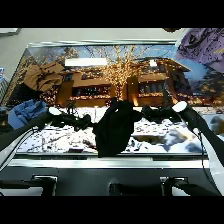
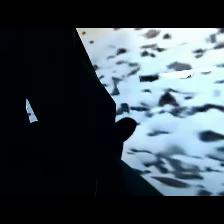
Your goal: Fold the clothes and pants, and hang the long-sleeved shirts on hangers.
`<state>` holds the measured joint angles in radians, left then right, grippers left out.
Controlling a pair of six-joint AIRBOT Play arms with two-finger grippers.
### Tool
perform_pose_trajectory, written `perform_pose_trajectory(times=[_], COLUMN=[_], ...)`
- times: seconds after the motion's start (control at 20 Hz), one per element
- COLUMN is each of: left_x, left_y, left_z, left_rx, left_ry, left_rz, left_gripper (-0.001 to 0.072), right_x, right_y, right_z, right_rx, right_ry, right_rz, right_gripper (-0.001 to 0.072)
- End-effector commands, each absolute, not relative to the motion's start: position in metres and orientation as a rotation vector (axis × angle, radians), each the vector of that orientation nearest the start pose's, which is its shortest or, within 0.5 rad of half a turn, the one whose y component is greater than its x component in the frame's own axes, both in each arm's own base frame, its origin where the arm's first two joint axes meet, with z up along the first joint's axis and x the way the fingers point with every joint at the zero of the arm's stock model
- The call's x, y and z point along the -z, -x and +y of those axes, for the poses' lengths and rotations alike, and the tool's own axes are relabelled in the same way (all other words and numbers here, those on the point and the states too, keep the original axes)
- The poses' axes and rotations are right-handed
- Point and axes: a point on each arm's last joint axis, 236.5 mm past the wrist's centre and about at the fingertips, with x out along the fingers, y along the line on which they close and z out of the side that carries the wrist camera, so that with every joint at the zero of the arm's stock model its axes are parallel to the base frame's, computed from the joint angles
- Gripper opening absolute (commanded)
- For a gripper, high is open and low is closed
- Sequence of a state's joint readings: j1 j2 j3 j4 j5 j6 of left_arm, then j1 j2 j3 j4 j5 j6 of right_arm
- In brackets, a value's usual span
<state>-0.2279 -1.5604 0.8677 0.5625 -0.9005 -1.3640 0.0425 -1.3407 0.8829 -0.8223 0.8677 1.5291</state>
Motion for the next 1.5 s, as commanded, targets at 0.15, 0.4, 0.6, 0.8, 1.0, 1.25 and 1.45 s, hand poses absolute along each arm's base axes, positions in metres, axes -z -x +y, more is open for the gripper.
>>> perform_pose_trajectory(times=[0.15, 0.4, 0.6, 0.8, 1.0, 1.25, 1.45], left_x=[0.05, -0.16, -0.334, -0.416, -0.432, -0.388, -0.27], left_y=[-0.369, -0.456, -0.421, -0.333, -0.262, -0.276, -0.332], left_z=[-0.228, -0.119, -0.038, 0.012, 0.027, 0.027, 0.009], left_rx=[0.482, 0.413, 0.234, -0.016, -0.132, -0.144, -0.084], left_ry=[0.786, 0.618, 0.399, 0.301, 0.311, 0.339, 0.432], left_rz=[1.345, 0.823, 0.475, 0.292, 0.252, 0.397, 0.73], left_gripper=[0.0017, 0.0016, 0.0016, 0.0017, 0.0017, 0.0017, 0.0018], right_x=[-0.006, -0.167, -0.333, -0.44, -0.483, -0.453, -0.338], right_y=[-0.394, -0.445, -0.422, -0.333, -0.263, -0.291, -0.371], right_z=[0.135, 0.104, 0.077, 0.055, 0.046, 0.048, 0.07], right_rx=[-0.26, -0.26, -0.239, -0.198, -0.188, -0.174, -0.169], right_ry=[-0.695, -0.487, -0.318, -0.211, -0.208, -0.263, -0.39], right_rz=[1.106, 0.745, 0.417, 0.185, 0.041, 0.161, 0.581], right_gripper=[0.0029, 0.0028, 0.0028, 0.0028, 0.0028, 0.0029, 0.0029])
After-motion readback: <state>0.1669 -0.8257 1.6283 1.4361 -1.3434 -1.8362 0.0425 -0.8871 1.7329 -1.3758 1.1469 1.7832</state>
